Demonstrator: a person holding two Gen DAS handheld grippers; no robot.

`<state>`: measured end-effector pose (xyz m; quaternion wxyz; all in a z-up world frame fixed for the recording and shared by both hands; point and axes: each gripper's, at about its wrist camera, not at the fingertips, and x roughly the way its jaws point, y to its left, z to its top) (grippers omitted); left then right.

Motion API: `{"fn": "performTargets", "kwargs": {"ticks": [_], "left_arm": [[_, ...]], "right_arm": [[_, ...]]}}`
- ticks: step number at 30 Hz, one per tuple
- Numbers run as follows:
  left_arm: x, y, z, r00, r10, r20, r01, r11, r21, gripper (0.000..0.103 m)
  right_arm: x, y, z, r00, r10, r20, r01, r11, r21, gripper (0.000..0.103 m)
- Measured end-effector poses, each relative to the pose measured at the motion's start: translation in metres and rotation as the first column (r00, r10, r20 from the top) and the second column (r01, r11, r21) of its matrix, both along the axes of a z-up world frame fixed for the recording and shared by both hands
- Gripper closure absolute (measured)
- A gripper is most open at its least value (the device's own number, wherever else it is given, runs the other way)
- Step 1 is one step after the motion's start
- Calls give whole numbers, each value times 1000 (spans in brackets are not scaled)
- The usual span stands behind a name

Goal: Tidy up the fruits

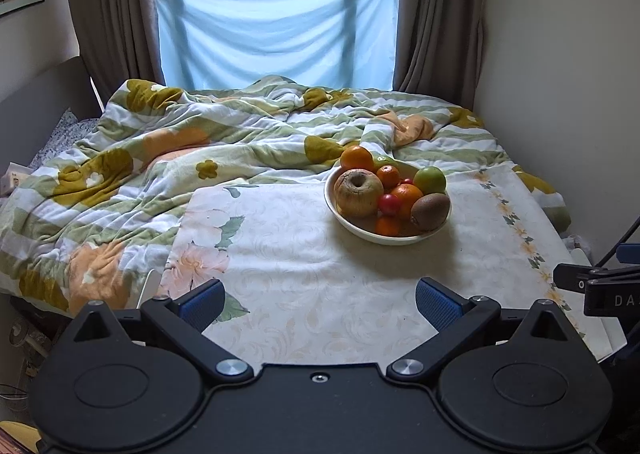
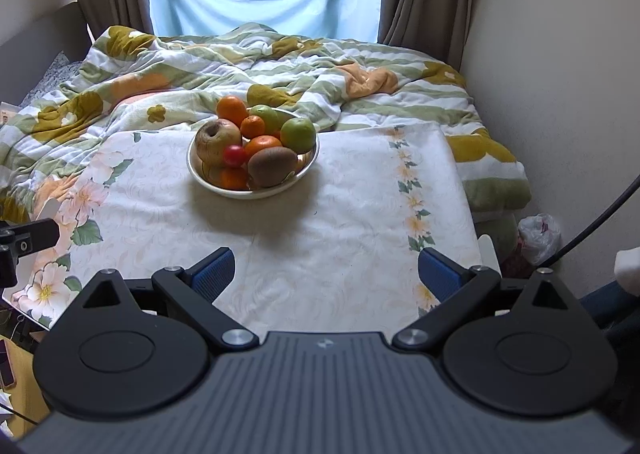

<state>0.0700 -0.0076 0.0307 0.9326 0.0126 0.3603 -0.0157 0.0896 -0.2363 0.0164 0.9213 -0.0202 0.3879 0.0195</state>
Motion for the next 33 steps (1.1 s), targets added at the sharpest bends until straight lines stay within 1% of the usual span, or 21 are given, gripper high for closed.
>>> {"fn": "performTargets", "kwargs": {"ticks": [5, 33], "left_arm": [[0, -1, 0, 1000, -5, 7, 5, 1000, 11, 0], [3, 4, 1, 999, -13, 39, 12, 1000, 25, 0]], "right_arm": [[0, 1, -1, 1000, -1, 2, 1, 1000, 4, 0], [1, 7, -3, 1000, -11, -6, 11, 1000, 21, 0]]}}
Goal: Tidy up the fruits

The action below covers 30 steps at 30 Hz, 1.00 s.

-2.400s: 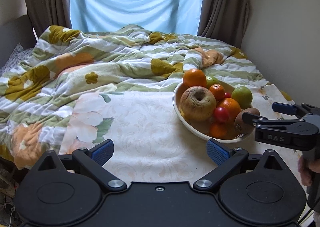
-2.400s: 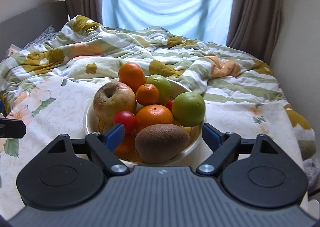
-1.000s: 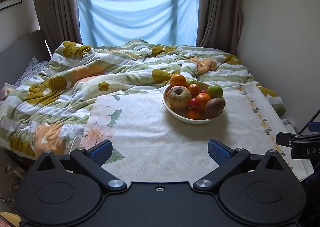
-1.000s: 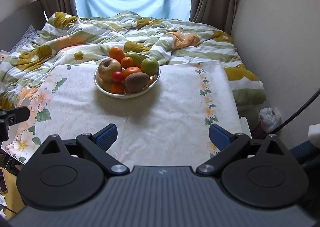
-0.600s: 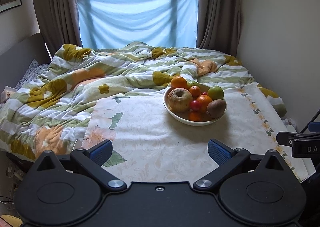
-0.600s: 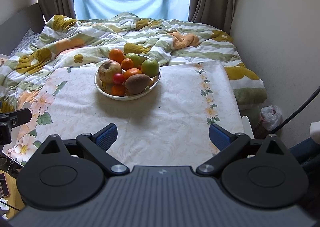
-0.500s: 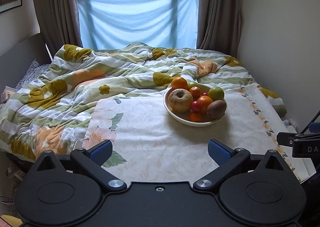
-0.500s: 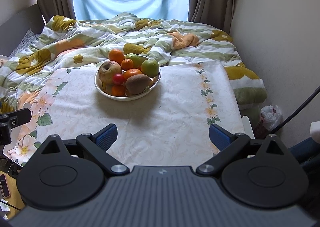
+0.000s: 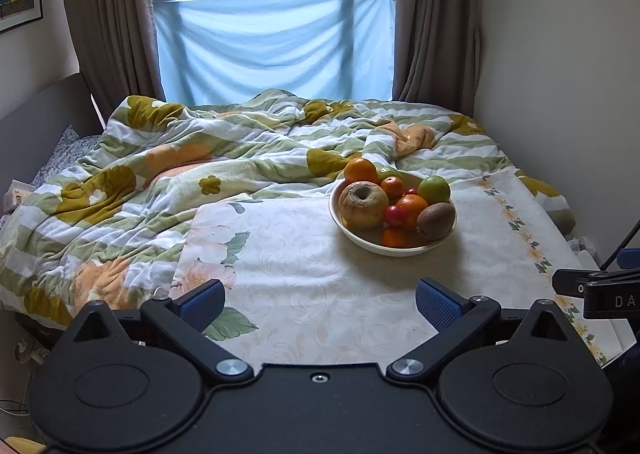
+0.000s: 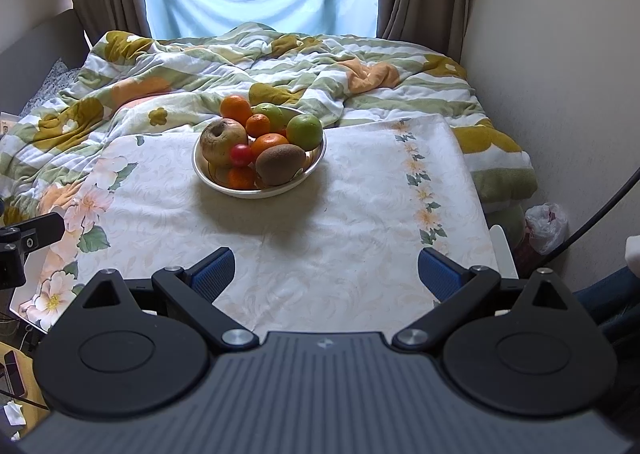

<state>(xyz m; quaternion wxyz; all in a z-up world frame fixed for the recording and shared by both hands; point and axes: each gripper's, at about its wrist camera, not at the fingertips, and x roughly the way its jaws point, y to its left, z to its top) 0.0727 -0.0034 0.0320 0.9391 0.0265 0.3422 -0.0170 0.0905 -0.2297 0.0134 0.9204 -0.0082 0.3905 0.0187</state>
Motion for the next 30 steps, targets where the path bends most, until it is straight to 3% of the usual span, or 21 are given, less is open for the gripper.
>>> {"fn": "performTargets", "kwargs": {"ticks": [30], "left_arm": [[-3, 0, -1, 1000, -5, 19, 4, 1000, 12, 0]], "right_arm": [[0, 3, -3, 1000, -3, 1, 3, 1000, 3, 0]]}}
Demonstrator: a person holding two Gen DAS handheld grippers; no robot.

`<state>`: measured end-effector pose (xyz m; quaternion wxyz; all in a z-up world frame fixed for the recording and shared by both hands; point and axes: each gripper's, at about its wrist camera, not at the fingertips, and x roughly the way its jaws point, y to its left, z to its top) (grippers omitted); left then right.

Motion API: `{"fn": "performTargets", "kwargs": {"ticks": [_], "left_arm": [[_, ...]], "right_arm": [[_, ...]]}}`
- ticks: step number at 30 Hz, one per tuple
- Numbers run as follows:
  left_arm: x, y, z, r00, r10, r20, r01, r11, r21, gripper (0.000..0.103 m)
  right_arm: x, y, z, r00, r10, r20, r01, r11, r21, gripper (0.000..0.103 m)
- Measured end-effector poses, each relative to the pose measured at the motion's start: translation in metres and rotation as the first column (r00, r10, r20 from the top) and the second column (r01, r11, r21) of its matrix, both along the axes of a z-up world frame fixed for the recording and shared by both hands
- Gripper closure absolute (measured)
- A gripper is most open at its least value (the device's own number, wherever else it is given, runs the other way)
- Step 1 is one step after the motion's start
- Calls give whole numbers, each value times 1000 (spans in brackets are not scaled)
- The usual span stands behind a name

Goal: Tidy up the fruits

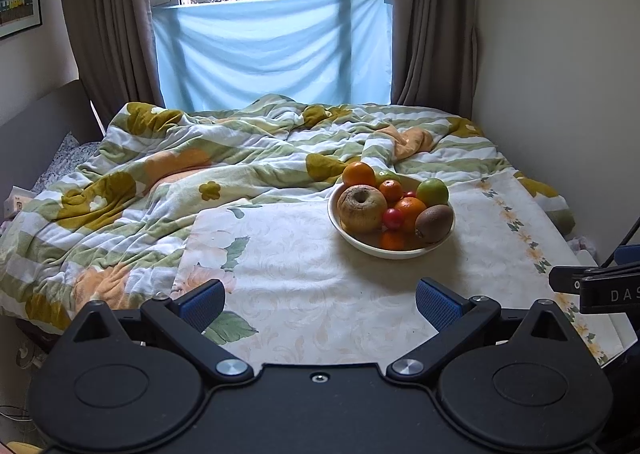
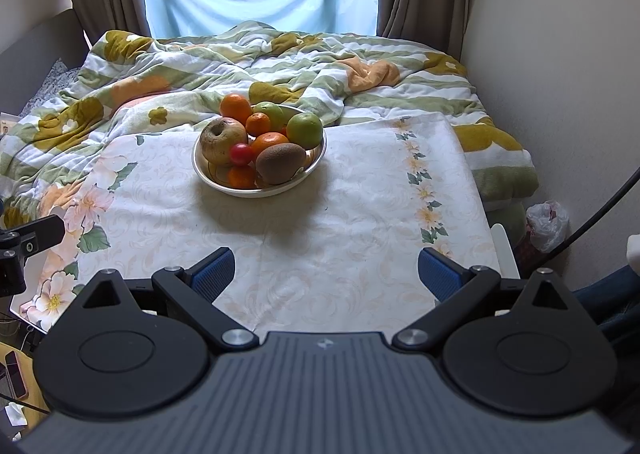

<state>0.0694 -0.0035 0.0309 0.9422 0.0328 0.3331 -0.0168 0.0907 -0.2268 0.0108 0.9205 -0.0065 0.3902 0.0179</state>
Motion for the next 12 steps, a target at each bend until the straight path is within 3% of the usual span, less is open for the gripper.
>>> {"fn": "performTargets", "kwargs": {"ticks": [12], "left_arm": [[-5, 4, 4, 999, 14, 47, -14, 1000, -6, 0]], "right_arm": [[0, -1, 0, 1000, -1, 0, 1, 1000, 3, 0]]}}
